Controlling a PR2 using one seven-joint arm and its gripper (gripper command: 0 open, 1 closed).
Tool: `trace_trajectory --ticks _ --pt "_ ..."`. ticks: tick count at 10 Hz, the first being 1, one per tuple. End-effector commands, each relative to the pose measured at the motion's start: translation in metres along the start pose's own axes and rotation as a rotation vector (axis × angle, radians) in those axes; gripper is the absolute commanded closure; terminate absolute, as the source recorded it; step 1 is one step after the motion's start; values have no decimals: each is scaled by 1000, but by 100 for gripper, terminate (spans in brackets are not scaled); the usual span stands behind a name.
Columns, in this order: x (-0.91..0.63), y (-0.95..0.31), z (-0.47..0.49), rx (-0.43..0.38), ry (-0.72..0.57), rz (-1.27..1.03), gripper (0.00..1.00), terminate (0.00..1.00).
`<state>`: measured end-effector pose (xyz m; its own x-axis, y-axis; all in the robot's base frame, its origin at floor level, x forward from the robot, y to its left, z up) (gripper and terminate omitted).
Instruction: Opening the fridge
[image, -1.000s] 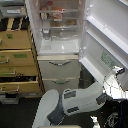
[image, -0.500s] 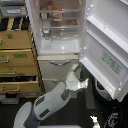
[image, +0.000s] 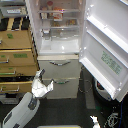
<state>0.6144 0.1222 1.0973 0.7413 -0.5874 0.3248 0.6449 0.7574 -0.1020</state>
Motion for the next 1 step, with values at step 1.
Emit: trace_trajectory --ticks 1 --pt "-318 194 74 166 -103 407 0 100"
